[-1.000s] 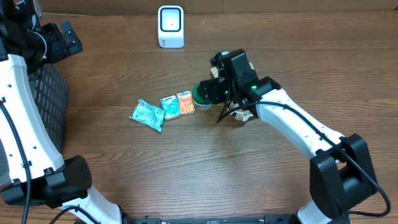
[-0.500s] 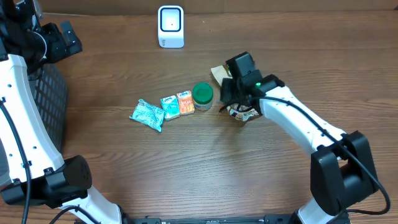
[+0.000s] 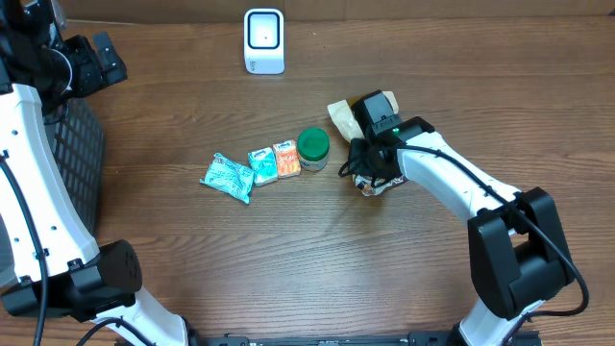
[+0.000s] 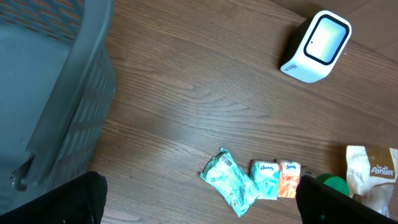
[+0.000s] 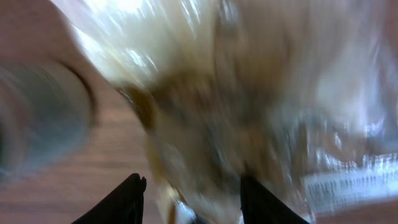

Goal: Scan the item barcode

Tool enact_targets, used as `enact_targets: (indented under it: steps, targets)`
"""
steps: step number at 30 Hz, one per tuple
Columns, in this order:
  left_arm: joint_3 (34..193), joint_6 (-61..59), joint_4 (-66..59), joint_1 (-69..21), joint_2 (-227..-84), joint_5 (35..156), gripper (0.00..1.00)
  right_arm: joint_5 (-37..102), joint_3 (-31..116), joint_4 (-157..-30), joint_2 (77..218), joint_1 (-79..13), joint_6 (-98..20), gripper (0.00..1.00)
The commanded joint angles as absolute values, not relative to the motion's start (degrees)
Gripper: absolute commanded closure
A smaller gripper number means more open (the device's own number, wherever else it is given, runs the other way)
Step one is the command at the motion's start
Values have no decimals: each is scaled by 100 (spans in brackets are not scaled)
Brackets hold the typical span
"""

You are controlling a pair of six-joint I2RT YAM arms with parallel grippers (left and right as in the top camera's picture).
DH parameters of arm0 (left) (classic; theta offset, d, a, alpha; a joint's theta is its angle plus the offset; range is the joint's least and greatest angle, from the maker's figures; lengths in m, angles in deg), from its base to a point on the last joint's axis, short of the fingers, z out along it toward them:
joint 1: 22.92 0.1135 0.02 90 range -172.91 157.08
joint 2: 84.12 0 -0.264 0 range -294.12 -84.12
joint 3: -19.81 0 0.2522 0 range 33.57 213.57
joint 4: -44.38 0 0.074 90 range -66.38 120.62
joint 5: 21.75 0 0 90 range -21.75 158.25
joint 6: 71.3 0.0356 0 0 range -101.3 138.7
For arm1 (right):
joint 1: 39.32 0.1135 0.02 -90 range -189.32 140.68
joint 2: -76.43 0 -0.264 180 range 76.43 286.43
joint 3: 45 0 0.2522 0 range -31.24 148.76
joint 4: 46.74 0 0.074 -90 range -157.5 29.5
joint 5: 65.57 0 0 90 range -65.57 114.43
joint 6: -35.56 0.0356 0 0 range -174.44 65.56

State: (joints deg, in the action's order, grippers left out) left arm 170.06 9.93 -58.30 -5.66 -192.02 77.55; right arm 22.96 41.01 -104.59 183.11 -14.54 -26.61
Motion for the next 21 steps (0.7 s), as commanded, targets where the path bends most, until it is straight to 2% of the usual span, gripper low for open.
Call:
enact_targets:
  steps: [1,6,11,14,16,21]
  targets:
    - [17032,1102,-5826,-568,-19191,7817,0,2029,4048,-10866,18367,-1553,-2794,52]
    - [17032,1102,-5826,-568,-19191,7817,1,1314,4048,-11172,18365,-1784,-2794,52]
    - [17032,1102,-5826,-568,-19191,7817,1,1487,4457,-11371,18324,-2095,-2796,51]
    - [17032,1102,-5826,-568,-19191,7817,0,1485,4846,-11410,18317,-2363,-2794,41]
    - [17032,1102,-5826,-568,-19191,7817,1,1513,4995,-11253,18317,-2578,-2733,38]
    - [17032,1100,-5826,-568,-19191,7817,0,2250,5025,-10368,18319,-2871,-2571,38]
